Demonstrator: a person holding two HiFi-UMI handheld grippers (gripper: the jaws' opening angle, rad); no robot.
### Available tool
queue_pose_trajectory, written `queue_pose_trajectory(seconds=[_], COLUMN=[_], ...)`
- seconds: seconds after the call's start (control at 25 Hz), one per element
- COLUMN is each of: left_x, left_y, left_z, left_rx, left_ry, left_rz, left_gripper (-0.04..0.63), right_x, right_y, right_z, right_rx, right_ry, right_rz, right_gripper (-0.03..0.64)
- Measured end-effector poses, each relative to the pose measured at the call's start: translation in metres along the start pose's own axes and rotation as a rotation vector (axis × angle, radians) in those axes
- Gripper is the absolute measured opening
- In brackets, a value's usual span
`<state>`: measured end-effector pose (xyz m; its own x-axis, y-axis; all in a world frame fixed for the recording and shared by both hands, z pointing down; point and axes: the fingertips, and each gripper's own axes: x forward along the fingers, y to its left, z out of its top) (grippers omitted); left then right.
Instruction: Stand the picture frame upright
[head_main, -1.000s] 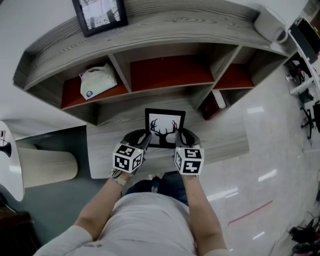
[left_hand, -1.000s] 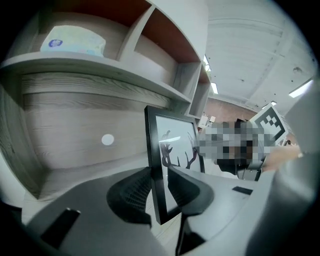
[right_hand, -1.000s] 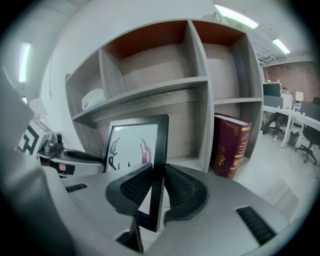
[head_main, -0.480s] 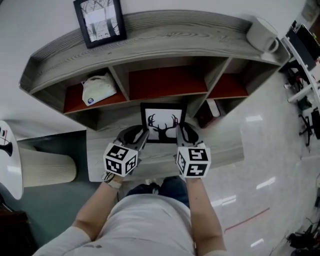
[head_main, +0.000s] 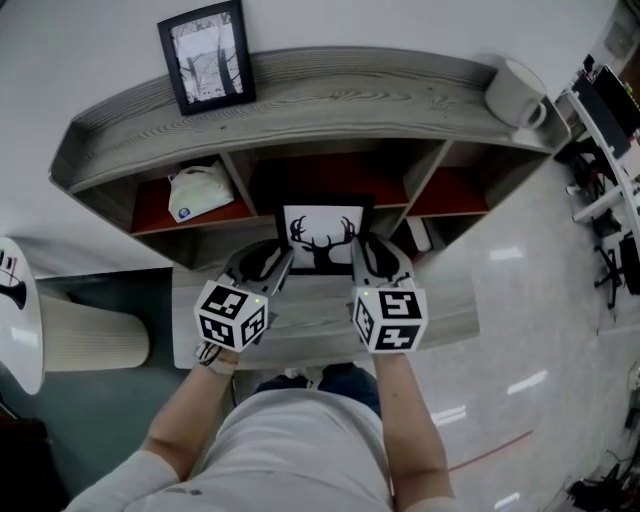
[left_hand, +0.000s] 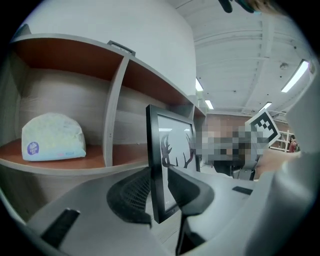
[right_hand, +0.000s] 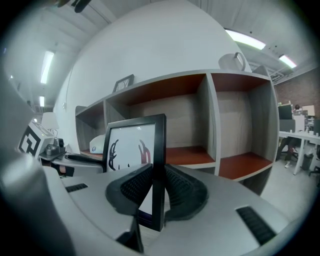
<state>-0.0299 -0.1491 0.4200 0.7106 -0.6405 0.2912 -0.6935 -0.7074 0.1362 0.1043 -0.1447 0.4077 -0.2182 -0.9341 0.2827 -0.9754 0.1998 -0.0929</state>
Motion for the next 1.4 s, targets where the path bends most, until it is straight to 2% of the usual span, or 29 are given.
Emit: queue_pose_trajectory(seconds=[0.6,1.4], left_x=[0.003,0.02], left_y=[0.012,0.03], left_z=[0.067,0.089], left_rx=[0.04,0.053], left_ry=[-0.112,-0.16], left_rz=[0.06,0.148], left_gripper=[0.11,0.11], right_x=[0.017,0.046], right_y=[-0.002,-0.01], right_z=[0.074,0.099], right_rx=[-0.061,-0.073], right_ry=[-0.107,-0.164], right_rz=[0.063,0.113], right_gripper=[0.08,0.08])
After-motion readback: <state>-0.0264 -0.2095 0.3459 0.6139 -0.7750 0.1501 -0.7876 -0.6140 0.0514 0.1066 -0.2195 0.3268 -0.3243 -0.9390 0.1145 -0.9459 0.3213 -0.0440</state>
